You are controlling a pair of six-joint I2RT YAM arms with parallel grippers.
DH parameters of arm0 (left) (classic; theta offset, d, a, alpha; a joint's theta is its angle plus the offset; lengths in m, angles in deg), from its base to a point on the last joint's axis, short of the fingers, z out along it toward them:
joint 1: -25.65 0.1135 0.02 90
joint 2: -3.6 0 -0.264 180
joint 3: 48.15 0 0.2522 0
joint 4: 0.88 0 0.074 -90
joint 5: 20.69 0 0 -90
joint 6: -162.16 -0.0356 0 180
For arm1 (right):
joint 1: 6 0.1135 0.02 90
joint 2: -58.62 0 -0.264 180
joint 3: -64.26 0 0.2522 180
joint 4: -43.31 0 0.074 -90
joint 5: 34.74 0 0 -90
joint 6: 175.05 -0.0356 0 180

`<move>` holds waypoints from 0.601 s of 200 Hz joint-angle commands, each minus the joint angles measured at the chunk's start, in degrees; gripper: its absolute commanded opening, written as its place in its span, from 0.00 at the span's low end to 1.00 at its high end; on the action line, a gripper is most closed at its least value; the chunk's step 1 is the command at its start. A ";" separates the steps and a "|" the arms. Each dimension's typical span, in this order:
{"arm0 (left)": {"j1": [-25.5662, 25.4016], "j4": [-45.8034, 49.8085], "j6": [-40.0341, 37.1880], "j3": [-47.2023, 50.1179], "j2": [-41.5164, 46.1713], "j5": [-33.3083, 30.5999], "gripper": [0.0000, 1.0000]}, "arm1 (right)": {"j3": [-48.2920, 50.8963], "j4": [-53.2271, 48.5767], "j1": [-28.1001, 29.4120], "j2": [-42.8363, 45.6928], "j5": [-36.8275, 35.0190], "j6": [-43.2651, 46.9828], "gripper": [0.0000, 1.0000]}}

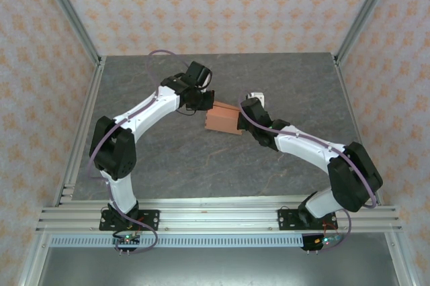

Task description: Fold the paper box

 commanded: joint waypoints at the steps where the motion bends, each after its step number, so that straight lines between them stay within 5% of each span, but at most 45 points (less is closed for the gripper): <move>1: 0.11 -1.87 2.92 -0.91 -0.68 4.89 0.00 | 0.32 -1.85 1.37 -2.01 2.15 -0.05 0.00; 120: 0.23 -3.77 -3.07 7.08 1.31 -7.67 0.00 | -1.25 -3.23 1.33 -1.65 1.48 0.39 0.00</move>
